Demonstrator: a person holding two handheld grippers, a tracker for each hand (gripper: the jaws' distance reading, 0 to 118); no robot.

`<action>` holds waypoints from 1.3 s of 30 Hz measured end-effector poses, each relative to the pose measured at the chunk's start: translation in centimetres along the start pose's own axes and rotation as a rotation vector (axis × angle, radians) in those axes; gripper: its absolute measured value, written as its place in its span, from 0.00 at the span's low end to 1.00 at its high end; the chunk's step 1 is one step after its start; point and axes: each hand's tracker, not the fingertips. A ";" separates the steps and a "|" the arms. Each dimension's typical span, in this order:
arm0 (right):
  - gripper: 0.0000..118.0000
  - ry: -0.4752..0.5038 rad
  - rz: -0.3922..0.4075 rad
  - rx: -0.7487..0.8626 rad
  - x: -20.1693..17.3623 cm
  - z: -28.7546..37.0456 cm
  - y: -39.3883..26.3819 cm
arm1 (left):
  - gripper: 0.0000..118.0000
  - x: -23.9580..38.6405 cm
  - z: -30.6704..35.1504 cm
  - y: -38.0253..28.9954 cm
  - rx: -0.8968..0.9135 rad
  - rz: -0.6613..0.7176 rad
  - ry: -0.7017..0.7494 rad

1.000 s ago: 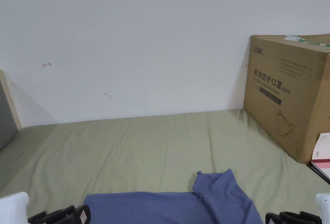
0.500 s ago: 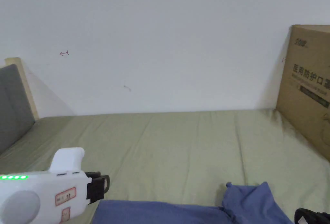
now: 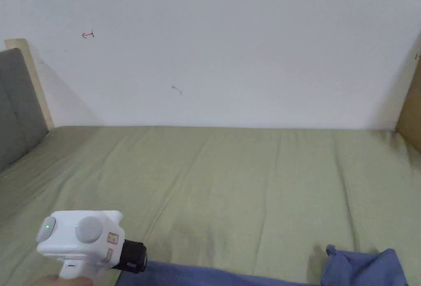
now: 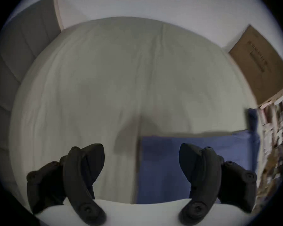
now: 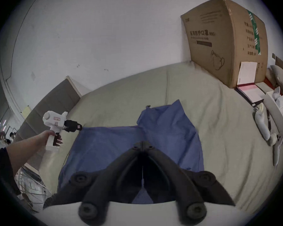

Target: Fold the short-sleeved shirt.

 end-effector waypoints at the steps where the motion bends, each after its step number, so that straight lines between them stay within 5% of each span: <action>1: 0.00 -0.001 0.007 -0.009 -0.4 -0.2 -0.2 | 0.85 -0.3 -0.4 0.8 0.139 -0.156 0.122; 2: 0.00 -0.003 0.012 -0.017 -0.4 -0.5 -0.3 | 0.88 -0.5 -1.1 0.8 0.137 -0.158 0.117; 3: 0.00 -0.002 0.014 -0.024 -0.4 -0.8 -0.5 | 0.93 -0.6 -2.5 0.9 0.157 -0.040 -0.063; 5: 0.00 0.003 0.009 -0.038 -0.5 -1.4 -0.8 | 0.96 -1.1 -3.5 0.4 0.125 -0.036 -0.101; 12: 0.00 0.005 -0.033 -0.053 -0.5 -2.3 -1.2 | 0.96 1.3 -3.3 -1.7 0.245 -0.020 0.041; 14: 0.00 0.003 -0.037 -0.051 -0.1 -2.3 -1.3 | 0.83 1.8 -2.3 -2.2 0.270 -0.066 -0.005; 16: 0.00 0.006 -0.039 -0.047 0.0 -2.2 -1.1 | 0.57 2.3 -1.8 -3.0 0.300 -0.164 -0.023; 17: 0.00 0.010 -0.042 -0.044 -0.2 -2.0 -1.0 | 0.38 2.6 -1.4 -3.5 0.305 -0.218 -0.018; 18: 0.00 0.015 -0.046 -0.042 0.0 -1.9 -0.9 | 0.10 3.2 -1.3 -3.9 0.301 -0.272 -0.008; 19: 0.00 0.021 -0.056 -0.041 0.2 -1.9 -0.7 | 0.02 3.9 -1.2 -4.4 0.290 -0.313 -0.066; 21: 0.00 0.044 -0.093 -0.030 0.9 -2.0 -0.3 | 0.02 5.3 -0.5 -4.6 0.309 -0.391 0.024; 27: 0.00 0.000 -0.103 -0.042 6.2 -6.1 6.1 | 0.02 4.7 5.5 -5.0 0.412 -0.344 -0.033; 28: 0.07 -0.039 -0.119 -0.065 7.2 -7.2 7.2 | 0.02 4.2 6.6 -5.1 0.418 -0.334 -0.050; 29: 0.35 -0.078 -0.137 -0.122 8.6 -9.1 8.6 | 0.02 4.0 7.8 -5.3 0.431 -0.324 -0.061; 30: 0.85 -0.123 -0.147 -0.192 9.6 -11.1 9.6 | 0.02 4.2 8.3 -5.7 0.445 -0.318 -0.062; 31: 0.97 -0.171 -0.154 -0.266 10.7 -13.1 10.0 | 0.02 4.4 9.3 -6.2 0.451 -0.318 -0.065; 35: 0.96 -0.273 -0.144 -0.391 13.6 -19.6 10.1 | 0.02 5.0 12.3 -8.3 0.486 -0.316 -0.084; 39: 0.91 -0.314 -0.044 -0.501 13.6 -23.7 8.8 | 0.02 4.8 13.8 -9.0 0.503 -0.308 -0.093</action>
